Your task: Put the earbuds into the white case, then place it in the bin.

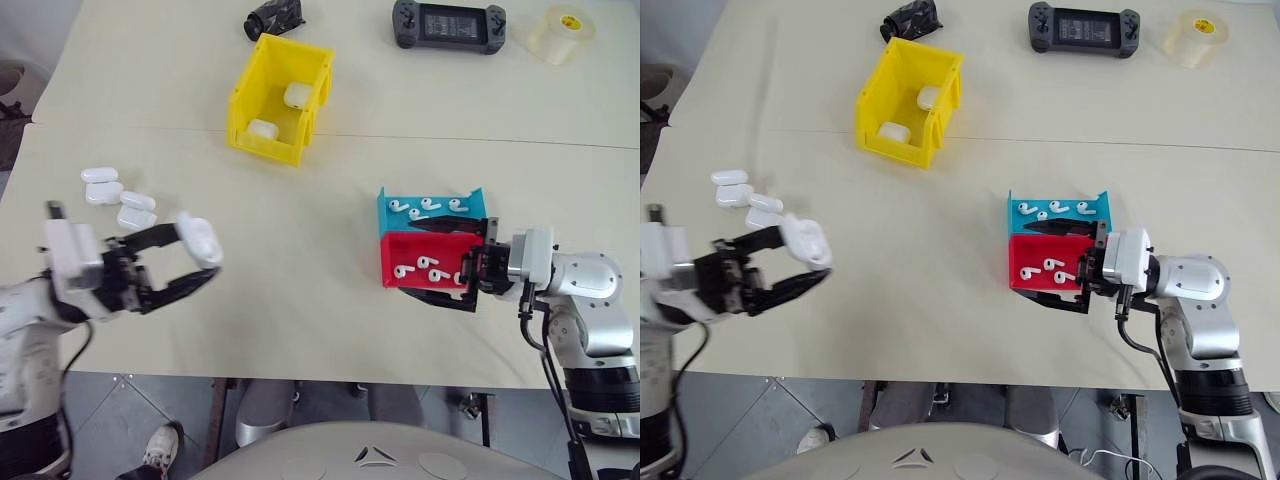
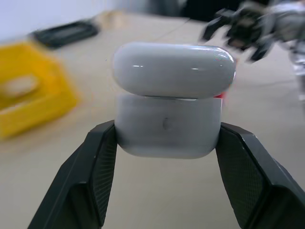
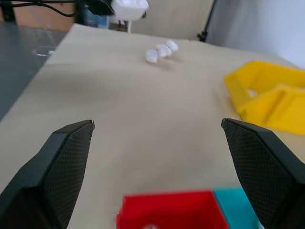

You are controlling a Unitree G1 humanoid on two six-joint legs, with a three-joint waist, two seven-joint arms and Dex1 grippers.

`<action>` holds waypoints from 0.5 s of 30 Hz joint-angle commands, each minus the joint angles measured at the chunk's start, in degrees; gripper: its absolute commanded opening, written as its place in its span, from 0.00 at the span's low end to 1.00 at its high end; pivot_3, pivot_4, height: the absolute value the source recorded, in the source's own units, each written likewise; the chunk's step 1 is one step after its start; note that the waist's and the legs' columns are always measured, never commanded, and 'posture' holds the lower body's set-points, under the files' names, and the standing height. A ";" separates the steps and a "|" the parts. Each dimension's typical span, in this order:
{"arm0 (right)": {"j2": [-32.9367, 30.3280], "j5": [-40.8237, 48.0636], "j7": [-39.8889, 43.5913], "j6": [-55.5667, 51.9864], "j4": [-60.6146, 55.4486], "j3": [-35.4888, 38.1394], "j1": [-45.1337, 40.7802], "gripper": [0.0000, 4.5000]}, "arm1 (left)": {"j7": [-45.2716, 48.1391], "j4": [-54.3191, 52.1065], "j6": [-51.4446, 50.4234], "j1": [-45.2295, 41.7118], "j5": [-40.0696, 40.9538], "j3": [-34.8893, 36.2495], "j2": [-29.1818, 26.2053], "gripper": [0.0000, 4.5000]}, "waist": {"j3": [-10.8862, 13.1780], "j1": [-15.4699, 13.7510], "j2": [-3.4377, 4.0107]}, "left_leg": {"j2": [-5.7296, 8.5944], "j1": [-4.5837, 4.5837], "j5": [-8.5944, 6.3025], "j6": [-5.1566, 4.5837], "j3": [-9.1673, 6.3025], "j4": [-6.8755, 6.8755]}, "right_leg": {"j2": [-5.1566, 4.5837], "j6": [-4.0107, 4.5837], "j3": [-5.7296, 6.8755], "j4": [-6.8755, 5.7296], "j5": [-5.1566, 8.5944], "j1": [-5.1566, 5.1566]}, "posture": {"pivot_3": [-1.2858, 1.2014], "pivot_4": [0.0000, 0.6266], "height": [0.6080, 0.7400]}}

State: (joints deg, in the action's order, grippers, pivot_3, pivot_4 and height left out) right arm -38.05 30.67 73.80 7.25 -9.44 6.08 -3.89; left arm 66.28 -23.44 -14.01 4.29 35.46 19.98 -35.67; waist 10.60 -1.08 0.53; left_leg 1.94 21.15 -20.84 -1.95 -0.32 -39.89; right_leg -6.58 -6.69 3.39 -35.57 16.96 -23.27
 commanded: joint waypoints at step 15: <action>-4.57 1.73 -3.96 -0.21 -9.31 33.44 33.91 1.00 | 3.34 7.74 17.87 -15.64 -4.04 -26.48 20.20 0.61 | -0.08 -0.33 0.18 | 0.07 -0.21 0.03 -0.16 0.02 -0.08 | 0.12 -0.21 0.02 0.31 -0.10 0.52 | 0.52 0.24 1.00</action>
State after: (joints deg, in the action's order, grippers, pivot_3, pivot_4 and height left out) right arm -42.50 30.96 69.51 7.40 -16.50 36.71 28.31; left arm 68.99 -14.89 2.13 -11.07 30.82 -5.68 -15.79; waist 10.53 -1.41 0.71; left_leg 1.98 20.89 -20.82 -2.11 -0.27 -39.96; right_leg -6.46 -6.91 3.37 -35.01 16.85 -22.71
